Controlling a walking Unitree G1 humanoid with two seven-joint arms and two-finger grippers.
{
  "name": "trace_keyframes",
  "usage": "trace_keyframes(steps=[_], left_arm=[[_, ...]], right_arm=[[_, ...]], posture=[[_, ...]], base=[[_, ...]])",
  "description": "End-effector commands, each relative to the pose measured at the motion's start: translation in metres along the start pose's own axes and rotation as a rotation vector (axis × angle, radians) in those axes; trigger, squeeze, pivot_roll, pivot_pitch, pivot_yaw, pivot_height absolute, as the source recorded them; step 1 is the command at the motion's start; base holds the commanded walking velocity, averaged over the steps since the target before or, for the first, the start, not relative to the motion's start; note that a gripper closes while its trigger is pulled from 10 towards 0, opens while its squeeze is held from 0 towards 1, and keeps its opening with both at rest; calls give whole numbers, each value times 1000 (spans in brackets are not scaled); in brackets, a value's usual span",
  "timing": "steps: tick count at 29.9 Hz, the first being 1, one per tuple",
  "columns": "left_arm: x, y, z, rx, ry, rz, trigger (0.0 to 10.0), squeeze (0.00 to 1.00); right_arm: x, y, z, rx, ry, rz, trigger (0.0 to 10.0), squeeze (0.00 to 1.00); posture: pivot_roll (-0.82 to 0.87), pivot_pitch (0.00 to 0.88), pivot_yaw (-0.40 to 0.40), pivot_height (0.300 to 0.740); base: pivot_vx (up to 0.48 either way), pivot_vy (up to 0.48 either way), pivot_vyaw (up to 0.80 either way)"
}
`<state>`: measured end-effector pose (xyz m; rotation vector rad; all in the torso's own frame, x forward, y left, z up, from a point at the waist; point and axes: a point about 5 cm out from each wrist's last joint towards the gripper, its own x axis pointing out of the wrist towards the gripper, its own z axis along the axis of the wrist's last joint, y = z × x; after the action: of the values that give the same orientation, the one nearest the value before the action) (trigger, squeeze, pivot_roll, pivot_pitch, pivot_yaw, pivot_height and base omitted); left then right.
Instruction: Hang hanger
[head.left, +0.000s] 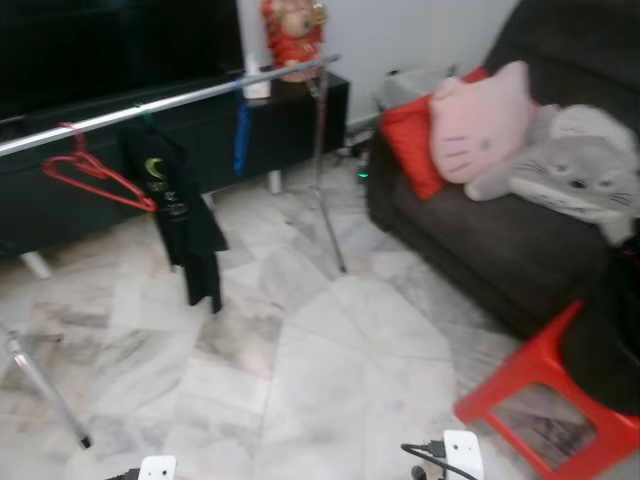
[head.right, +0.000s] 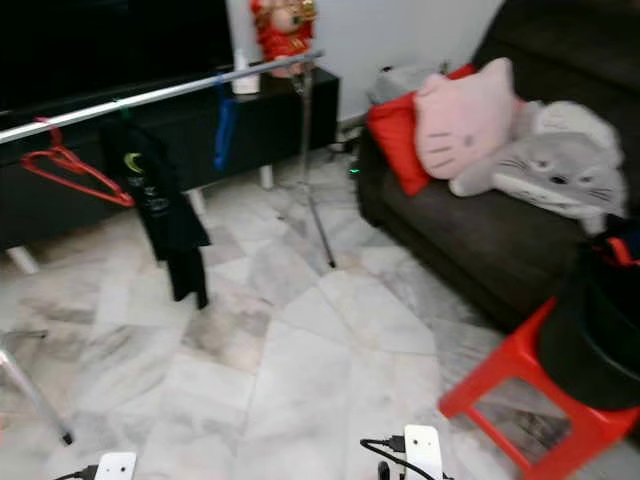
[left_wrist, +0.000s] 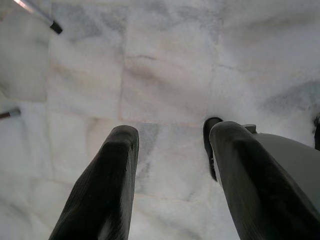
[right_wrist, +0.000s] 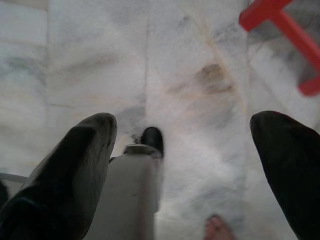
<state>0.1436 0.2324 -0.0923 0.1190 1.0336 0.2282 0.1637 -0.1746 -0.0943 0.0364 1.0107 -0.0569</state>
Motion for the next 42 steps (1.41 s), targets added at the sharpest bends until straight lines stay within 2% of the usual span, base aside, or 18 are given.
trace_keyframes(steps=[1,3,8,13,18,22,27,30,35,42], left_arm=[[0,2,-2,21,9,2,10000,0],[0,3,-2,37,7,4,10000,0],[0,3,-2,9,7,12,10000,0],[0,3,0,34,3,4,10000,0],[0,4,1,12,5,9,10000,0],[1,6,2,37,2,7,10000,0],[1,6,5,17,0,13,10000,0],[1,5,7,45,-4,6,10000,0],[1,-6,8,28,-6,-3,10000,0],[1,-5,4,29,0,-3,10000,0]], right_arm=[[0,-1,0,5,-3,-3,10000,0],[0,-1,0,6,-5,-3,10000,0],[0,-1,1,7,-6,-1,10000,0],[0,-1,2,8,-7,-2,10000,0],[0,-1,2,9,-9,-2,10000,0],[0,-1,2,10,-9,-1,10000,0],[0,-1,2,13,-11,-1,10000,0],[0,-1,2,13,-11,0,10000,0],[0,-1,2,13,-11,1,10000,0],[0,-1,2,13,-13,3,10000,0]], posture=[[-32,0,14,740],[-31,0,14,740],[-29,0,11,740],[-30,0,13,740],[-30,0,13,740],[-30,0,13,740],[-30,0,13,740],[-30,0,13,740],[-31,0,14,740],[-31,0,14,740]], base=[[0,0,-656],[0,-289,-663],[0,-166,-663],[0,-69,-661],[0,-216,-660],[0,-89,-663],[0,-234,-660],[0,0,-663],[0,-216,-661],[0,0,-661]])
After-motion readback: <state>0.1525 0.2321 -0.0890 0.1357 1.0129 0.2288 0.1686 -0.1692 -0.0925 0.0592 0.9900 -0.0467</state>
